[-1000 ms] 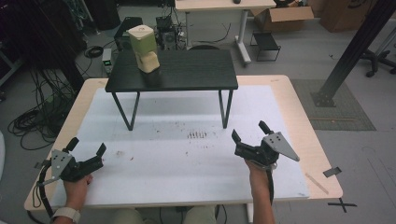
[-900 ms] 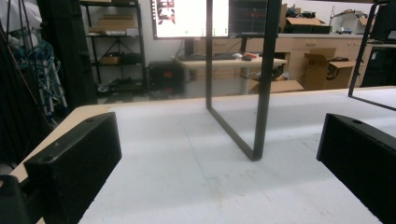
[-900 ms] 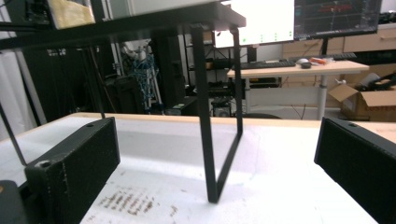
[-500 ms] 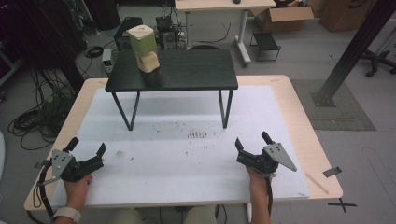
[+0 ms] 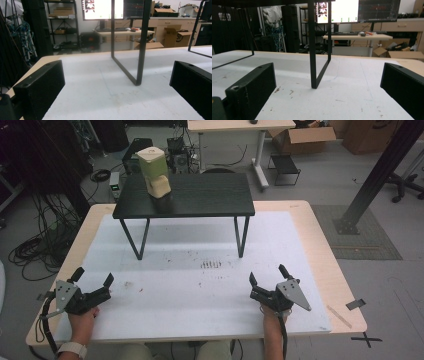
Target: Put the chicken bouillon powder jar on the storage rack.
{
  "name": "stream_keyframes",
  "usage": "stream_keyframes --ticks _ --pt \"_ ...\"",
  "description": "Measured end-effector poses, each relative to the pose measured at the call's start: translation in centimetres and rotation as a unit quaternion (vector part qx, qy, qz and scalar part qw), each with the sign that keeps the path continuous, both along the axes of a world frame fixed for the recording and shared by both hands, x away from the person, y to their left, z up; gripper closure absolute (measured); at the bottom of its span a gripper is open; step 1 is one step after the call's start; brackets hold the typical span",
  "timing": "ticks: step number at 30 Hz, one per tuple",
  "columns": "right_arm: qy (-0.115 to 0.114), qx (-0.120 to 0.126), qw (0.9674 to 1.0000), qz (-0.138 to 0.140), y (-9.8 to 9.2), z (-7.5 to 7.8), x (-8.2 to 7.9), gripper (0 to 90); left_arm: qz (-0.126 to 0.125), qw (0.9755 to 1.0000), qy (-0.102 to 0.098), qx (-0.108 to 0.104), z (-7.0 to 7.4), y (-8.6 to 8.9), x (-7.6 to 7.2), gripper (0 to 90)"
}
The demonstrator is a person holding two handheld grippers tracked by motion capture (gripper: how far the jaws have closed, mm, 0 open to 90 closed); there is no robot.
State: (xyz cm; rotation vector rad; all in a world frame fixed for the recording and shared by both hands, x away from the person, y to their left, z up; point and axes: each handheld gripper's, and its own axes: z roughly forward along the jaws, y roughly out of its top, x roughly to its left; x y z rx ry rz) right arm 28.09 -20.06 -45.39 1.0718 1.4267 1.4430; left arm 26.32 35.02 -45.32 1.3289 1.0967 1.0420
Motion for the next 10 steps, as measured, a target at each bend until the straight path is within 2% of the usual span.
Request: stream_keyframes --ticks 10 --pt "-0.005 -0.003 1.0000 -0.001 0.08 -0.04 -0.11 0.0 0.001 1.0000 0.000 0.001 0.00 -0.01 0.00 0.2"
